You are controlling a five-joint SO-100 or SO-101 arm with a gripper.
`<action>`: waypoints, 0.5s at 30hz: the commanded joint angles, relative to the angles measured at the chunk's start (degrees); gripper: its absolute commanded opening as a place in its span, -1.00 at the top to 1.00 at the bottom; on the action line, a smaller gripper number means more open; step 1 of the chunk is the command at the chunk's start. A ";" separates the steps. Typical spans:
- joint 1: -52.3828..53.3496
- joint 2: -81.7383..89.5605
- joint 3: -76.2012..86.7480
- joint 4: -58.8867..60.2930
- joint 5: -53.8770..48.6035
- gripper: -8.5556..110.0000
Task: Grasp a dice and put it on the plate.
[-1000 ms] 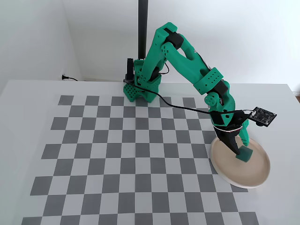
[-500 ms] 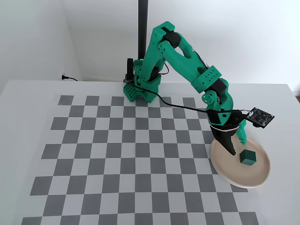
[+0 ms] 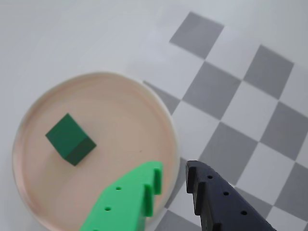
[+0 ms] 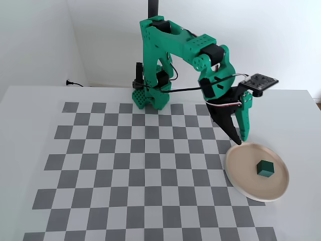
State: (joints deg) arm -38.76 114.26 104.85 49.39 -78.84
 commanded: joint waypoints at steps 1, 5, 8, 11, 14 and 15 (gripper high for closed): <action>2.99 13.36 3.78 0.00 0.26 0.92; 5.80 22.15 9.93 0.44 1.85 0.92; 8.09 27.69 14.59 0.26 3.52 0.92; 10.90 32.43 19.42 -1.14 5.01 0.92; 13.89 35.16 21.88 -1.32 7.47 0.92; 14.85 35.95 22.59 -1.05 8.44 0.92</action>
State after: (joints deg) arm -26.46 145.63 127.27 49.22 -72.51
